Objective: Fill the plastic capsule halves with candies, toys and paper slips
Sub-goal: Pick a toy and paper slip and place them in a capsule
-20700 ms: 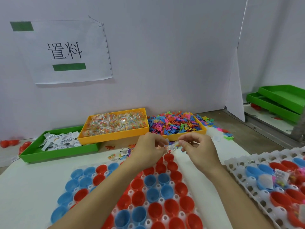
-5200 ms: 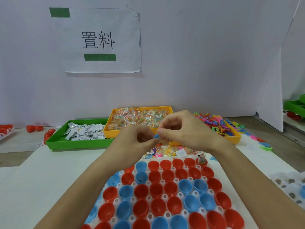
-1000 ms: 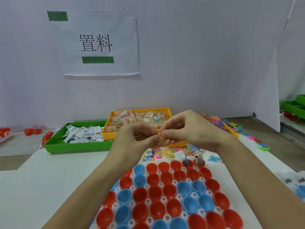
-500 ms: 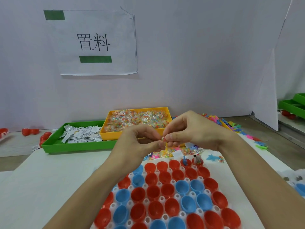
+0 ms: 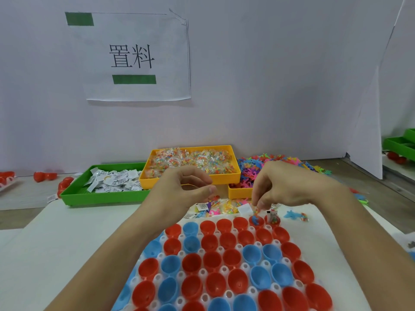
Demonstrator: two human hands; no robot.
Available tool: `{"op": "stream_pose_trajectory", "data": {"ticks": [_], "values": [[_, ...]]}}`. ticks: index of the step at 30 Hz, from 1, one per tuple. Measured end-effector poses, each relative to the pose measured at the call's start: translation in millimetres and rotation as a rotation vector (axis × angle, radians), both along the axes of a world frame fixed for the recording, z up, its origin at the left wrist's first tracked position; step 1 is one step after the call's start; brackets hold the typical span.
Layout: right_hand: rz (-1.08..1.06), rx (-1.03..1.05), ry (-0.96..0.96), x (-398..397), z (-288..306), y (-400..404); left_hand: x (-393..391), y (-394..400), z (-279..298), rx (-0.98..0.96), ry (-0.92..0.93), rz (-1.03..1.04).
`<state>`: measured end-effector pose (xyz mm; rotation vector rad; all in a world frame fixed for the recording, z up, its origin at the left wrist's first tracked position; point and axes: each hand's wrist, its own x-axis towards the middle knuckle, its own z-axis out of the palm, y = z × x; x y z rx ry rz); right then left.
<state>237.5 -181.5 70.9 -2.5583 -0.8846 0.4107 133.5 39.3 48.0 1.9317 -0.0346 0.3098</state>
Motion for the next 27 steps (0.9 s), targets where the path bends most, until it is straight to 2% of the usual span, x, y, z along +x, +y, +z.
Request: {"op": "stream_pose_trajectory", "data": {"ticks": [14, 27], "values": [[0.016, -0.150, -0.058, -7.3, -11.8, 20.0, 0.3, 1.6, 1.3, 0.047, 0.000, -0.010], [0.053, -0.136, -0.079, -2.4, -11.9, 14.7, 2.2, 3.2, -2.6, 0.072, -0.016, -0.019]]}}
